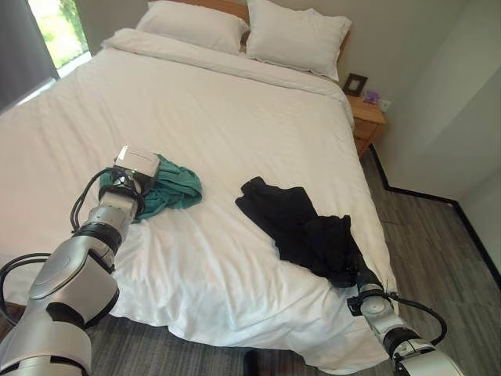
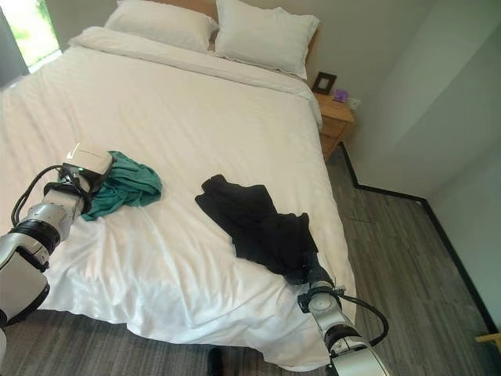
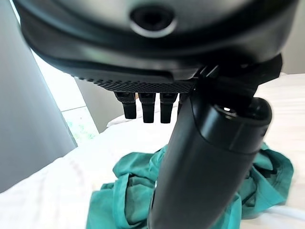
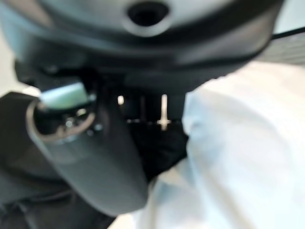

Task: Pick up bed clothes into laundry basket.

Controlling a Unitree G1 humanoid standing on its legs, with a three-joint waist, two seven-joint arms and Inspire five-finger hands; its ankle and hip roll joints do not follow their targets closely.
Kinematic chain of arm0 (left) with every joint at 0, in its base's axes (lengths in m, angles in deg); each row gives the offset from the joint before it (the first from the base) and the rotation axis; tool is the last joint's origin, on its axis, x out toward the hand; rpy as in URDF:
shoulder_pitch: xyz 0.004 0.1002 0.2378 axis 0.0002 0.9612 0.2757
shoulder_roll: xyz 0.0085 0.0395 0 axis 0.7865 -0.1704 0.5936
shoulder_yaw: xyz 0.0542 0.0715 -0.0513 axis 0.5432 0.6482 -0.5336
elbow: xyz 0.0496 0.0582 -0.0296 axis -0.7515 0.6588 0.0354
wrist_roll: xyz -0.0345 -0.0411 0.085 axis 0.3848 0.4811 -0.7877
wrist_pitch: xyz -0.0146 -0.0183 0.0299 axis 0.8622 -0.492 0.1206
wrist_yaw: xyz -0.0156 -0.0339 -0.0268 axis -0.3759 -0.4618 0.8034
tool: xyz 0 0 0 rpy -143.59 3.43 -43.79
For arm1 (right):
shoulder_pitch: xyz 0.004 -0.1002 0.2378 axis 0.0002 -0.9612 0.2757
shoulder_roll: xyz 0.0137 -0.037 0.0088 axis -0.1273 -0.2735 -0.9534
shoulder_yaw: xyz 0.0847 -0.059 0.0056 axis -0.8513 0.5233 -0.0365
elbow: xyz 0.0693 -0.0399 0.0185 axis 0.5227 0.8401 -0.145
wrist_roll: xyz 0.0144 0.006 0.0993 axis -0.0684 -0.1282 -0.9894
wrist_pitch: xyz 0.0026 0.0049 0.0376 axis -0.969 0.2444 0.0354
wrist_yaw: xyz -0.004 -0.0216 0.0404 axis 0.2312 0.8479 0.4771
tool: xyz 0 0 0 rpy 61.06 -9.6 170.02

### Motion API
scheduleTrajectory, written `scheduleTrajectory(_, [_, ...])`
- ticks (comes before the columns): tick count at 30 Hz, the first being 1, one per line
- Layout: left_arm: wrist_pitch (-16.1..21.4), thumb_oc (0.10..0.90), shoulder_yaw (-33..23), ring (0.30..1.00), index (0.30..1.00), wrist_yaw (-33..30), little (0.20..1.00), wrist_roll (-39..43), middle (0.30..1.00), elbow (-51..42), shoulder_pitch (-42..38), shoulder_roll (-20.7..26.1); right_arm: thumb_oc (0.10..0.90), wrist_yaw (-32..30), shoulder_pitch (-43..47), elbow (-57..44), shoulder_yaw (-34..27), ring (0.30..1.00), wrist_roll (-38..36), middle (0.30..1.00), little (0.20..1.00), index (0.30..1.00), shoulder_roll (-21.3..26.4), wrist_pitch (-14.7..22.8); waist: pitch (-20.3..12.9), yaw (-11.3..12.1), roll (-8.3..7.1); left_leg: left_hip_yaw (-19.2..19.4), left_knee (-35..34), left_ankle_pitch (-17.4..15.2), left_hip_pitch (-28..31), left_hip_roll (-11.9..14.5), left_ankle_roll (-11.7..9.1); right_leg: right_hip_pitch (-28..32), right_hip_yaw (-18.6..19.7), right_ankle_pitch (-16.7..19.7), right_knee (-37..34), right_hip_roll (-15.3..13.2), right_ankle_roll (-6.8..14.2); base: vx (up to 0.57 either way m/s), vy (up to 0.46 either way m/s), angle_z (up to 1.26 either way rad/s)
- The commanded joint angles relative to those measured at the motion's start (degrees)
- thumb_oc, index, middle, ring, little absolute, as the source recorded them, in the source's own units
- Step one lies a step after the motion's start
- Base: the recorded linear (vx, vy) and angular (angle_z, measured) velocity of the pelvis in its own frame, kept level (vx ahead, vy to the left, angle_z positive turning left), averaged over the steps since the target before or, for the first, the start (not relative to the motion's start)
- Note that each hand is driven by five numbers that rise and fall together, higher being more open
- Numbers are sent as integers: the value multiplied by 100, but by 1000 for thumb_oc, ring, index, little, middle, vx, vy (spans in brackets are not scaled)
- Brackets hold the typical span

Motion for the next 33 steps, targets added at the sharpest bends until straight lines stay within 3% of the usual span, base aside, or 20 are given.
scheduleTrajectory(1, [-395, 800, -347, 900, 900, -815, 900, 171, 900, 289, -1786, 279, 400, 330, -1610, 934, 361, 300, -338, 300, 300, 300, 197, -888, 659, -268, 566, 103, 9, -27, -359, 157, -292, -296, 63, -615, 282, -90, 955, -146, -28, -10])
scheduleTrajectory(6, [-485, 800, -106, 900, 900, -1033, 900, 224, 900, 197, -2217, 537, 400, 346, -1611, 791, 258, 300, -952, 300, 300, 300, 96, -737, 813, -369, 464, 31, 9, 130, -968, 218, -273, -835, 52, -413, 227, -38, 1001, -71, -17, -7])
scheduleTrajectory(7, [-494, 582, -64, 573, 573, -1034, 573, 194, 573, 196, -2266, 541, 400, 360, -1618, 753, 257, 300, -1042, 300, 300, 300, 75, -702, 814, -399, 460, 16, 9, 148, -1054, 216, -273, -917, 48, -386, 211, -30, 1003, 0, 0, 0])
scheduleTrajectory(8, [-512, 400, -52, 300, 300, -1015, 300, 162, 300, 215, -2252, 543, 400, 377, -1615, 721, 248, 300, -1132, 300, 300, 300, 54, -674, 824, -418, 462, -4, 9, 171, -1137, 224, -275, -980, 39, -368, 207, -24, 1007, -14, 4, 5])
scheduleTrajectory(14, [-423, 400, -277, 300, 300, -614, 300, 225, 300, 389, -1921, 474, 400, 521, -1537, 612, 191, 300, -1355, 300, 300, 300, 48, -697, 804, -357, 574, -13, 9, 135, -1147, 156, -267, -999, 68, -388, 214, -32, 989, 20, 18, -8])
scheduleTrajectory(20, [-214, 400, -621, 300, 300, -384, 300, 600, 300, 135, -1675, 356, 400, 447, -1661, -76, -69, 300, -1159, 300, 300, 300, 519, -638, 553, -442, 589, 105, 9, -38, -652, 44, -264, -696, 174, -537, 273, -45, 995, 43, 33, -7])
scheduleTrajectory(22, [-42, 400, -787, 300, 300, -267, 300, 971, 300, 16, -1653, 355, 400, 398, -1826, -1140, -285, 300, -860, 300, 300, 300, 1011, -575, 349, -533, 560, 200, 9, -151, -376, -11, -261, -472, 213, -581, 269, -43, 1047, 58, 59, -4])
scheduleTrajectory(23, [-43, 400, -789, 300, 300, -266, 300, 970, 300, 12, -1651, 355, 400, 399, -1838, -1162, -292, 300, -857, 300, 300, 300, 1014, -589, 337, -530, 548, 205, 9, -120, -400, -21, -262, -495, 222, -554, 265, -52, 1044, 68, 54, -9])
scheduleTrajectory(24, [80, 400, -924, 300, 300, -317, 300, 1236, 300, -173, -1645, 491, 400, 353, -1936, -2105, -582, 300, -627, 300, 300, 300, 1408, -506, 187, -584, 513, 260, 9, -210, -202, -41, -256, -336, 264, -582, 256, -52, 1085, 42, 28, -22])
scheduleTrajectory(26, [118, 400, -1004, 300, 300, -364, 300, 1335, 300, -284, -1590, 546, 400, 329, -1991, -2458, -729, 300, -521, 300, 300, 300, 1546, -495, 123, -595, 489, 298, 9, -191, -149, -55, -257, -305, 279, -550, 246, -67, 1098, 15, 35, -24])
scheduleTrajectory(28, [270, 400, -1363, 300, 300, -488, 300, 1781, 300, -937, -1316, 814, 400, 216, -2080, -3810, -1430, 300, -170, 300, 300, 300, 2151, -393, 48, -635, 444, 382, 9, -258, 86, -59, -259, -127, 323, -569, 249, -79, 1111, -13, 65, -22])
scheduleTrajectory(33, [464, 400, -2004, 300, 300, -801, 300, 2155, 300, -2078, -677, 1150, 400, 10, -2147, -4820, -2363, 300, 44, 300, 300, 300, 2610, -287, -9, -657, 350, 493, 9, -278, 320, -63, -262, -9, 405, -512, 256, -80, 1111, -24, 69, -32])
